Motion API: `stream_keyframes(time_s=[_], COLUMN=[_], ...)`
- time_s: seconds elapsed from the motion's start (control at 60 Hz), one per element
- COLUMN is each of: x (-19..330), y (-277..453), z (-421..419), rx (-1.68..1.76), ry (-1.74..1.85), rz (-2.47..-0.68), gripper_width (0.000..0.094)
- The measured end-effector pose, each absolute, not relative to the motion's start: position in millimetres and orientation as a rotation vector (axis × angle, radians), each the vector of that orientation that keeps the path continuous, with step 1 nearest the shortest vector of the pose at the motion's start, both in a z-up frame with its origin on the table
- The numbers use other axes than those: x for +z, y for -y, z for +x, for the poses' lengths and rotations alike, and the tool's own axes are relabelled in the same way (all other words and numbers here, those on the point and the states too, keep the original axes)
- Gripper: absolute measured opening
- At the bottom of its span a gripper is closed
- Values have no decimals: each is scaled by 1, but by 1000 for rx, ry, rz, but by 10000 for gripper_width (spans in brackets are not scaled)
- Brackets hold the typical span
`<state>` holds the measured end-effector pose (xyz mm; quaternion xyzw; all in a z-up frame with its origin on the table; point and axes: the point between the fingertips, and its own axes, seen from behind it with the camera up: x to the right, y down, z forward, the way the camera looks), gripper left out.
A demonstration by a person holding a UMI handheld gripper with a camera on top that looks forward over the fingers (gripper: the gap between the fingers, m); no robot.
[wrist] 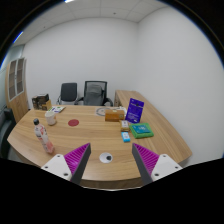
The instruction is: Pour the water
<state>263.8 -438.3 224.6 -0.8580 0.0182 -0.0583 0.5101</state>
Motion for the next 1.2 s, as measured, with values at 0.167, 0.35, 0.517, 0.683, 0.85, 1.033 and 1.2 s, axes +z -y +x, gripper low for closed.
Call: stream_keyframes(time_s=[0.167,0.35,0.517,0.683,0.85,1.033,1.2], x=[199,149,103,78,71,62,52], y=[439,451,458,437,384,316,280], z=[249,200,119,25,-54,-74,-74], rx=[-144,-124,-79,-49,-19,-56,-70], ry=[-20,27,62,75,34,-16,-29], rz=[-2106,-2184,-2248,-2234,-2169,-2084,-2035], gripper_width=[855,854,854,860,854,855,665])
